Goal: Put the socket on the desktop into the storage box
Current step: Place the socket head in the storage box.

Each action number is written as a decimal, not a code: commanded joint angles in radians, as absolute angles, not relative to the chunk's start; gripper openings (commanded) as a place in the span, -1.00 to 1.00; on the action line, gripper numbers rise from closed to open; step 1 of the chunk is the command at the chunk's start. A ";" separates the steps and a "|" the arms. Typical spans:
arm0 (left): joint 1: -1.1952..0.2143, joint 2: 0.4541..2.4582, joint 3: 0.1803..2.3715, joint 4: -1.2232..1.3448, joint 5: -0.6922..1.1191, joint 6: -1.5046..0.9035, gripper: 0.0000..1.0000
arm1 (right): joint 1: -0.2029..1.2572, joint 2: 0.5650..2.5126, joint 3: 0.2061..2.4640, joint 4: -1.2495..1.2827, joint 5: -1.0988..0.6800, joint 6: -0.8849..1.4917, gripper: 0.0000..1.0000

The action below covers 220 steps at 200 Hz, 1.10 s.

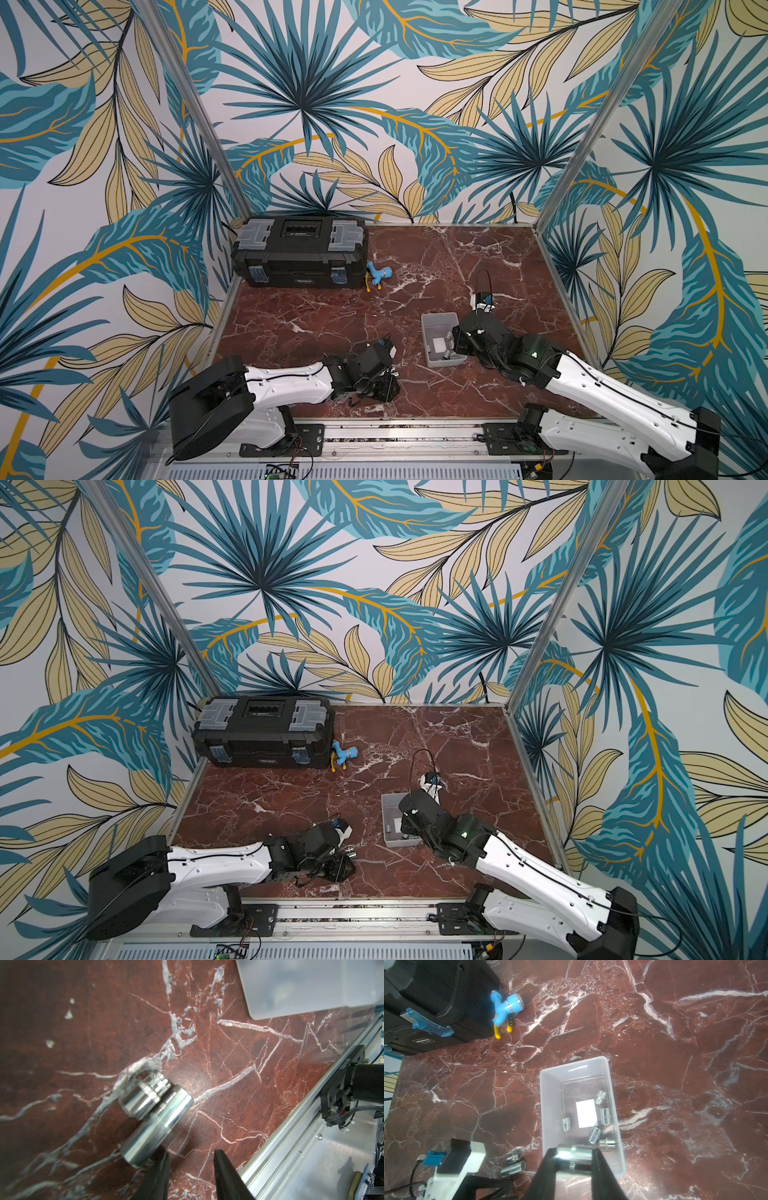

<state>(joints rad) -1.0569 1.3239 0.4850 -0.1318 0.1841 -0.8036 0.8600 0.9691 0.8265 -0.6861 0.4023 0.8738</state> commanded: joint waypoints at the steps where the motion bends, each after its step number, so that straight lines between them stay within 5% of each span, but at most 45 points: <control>1: -1.061 1.293 0.497 -0.160 0.200 -0.779 -0.13 | 0.852 0.987 0.808 -0.691 0.387 0.858 -0.77; 41: -1.060 1.269 0.477 -0.145 0.194 -0.784 -0.11 | 0.845 1.021 0.804 -0.674 0.374 0.854 -0.75; 49: -1.060 1.266 0.477 -0.148 0.196 -0.783 -0.11 | 0.844 1.028 0.808 -0.670 0.368 0.851 -0.61; 66: -1.062 1.247 0.470 -0.133 0.210 -0.787 -0.09 | 0.844 1.045 0.822 -0.657 0.343 0.828 0.06; 77: -1.060 1.231 0.468 -0.128 0.222 -0.788 -0.08 | 0.844 1.057 0.832 -0.657 0.332 0.816 0.21; 122: -1.054 1.078 0.490 -0.222 0.198 -0.788 -0.03 | 0.925 1.065 0.841 -0.621 0.303 0.778 0.17; 152: -1.034 0.962 0.501 -0.366 0.029 -0.829 0.01 | 1.083 1.125 0.873 -0.625 0.394 0.790 0.16; 201: -0.997 0.910 0.482 -0.476 -0.115 -0.892 0.07 | 1.229 1.317 0.862 -0.424 0.341 0.851 0.12; 220: -0.963 0.902 0.465 -0.523 -0.165 -0.942 0.08 | 1.267 1.427 0.899 -0.394 0.331 0.871 0.25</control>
<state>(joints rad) -0.9970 0.9207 0.4835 -0.4271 -0.0635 -0.8742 1.2278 1.3251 0.8703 -0.4793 0.3481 0.8345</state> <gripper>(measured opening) 0.538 0.582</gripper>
